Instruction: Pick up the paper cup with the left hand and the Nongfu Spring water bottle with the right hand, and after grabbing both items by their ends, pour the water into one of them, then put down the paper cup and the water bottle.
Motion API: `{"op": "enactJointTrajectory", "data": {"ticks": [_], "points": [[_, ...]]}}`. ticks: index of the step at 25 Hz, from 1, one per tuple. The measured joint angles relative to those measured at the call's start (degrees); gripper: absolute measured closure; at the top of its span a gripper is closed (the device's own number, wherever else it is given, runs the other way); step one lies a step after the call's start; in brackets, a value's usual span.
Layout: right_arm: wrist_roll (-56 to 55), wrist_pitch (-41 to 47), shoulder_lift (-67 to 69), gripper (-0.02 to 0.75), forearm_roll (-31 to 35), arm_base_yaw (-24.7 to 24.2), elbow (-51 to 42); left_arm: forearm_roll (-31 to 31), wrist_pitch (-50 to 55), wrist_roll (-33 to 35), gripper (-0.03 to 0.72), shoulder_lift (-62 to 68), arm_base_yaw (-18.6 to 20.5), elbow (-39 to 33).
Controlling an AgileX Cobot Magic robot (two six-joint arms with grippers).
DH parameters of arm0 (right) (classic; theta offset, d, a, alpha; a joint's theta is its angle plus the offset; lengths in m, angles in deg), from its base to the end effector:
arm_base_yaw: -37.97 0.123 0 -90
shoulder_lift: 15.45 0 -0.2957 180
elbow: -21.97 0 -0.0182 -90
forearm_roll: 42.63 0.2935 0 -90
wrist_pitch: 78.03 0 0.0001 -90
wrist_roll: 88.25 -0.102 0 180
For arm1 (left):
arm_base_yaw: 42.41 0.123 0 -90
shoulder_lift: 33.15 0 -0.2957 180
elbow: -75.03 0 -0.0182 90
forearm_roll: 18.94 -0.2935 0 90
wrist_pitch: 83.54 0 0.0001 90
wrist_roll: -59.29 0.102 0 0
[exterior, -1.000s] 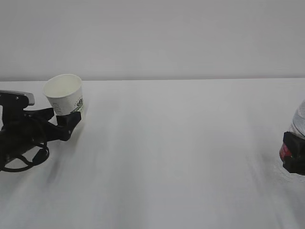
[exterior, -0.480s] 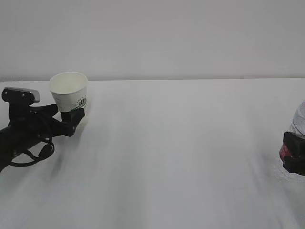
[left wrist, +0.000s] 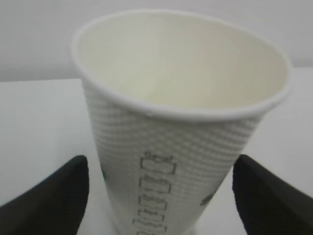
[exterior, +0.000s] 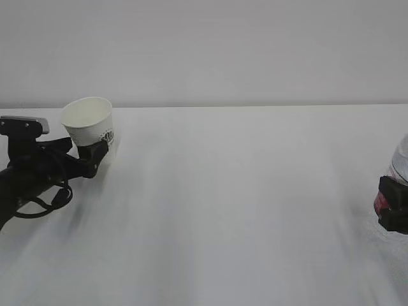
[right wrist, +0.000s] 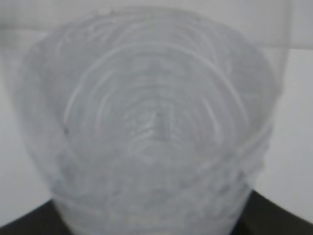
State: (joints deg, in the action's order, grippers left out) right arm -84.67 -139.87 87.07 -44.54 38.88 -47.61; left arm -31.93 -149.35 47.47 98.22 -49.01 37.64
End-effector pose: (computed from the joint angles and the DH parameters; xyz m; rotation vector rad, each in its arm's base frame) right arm 0.2180 0.0065 0.0880 -0.1102 1.9213 -0.0135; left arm 0.3627 -0.0630 0.0372 0.1506 1.8088 -0.3479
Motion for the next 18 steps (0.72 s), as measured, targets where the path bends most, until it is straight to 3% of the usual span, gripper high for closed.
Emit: {"op": "enactJointTrajectory", "data": {"ticks": [18], "points": [[0.0, 0.0, 0.0, 0.353, -0.1, 0.0, 0.0, -1.9, 0.0, -0.2, -0.004, 4.5, 0.0, 5.7]]}}
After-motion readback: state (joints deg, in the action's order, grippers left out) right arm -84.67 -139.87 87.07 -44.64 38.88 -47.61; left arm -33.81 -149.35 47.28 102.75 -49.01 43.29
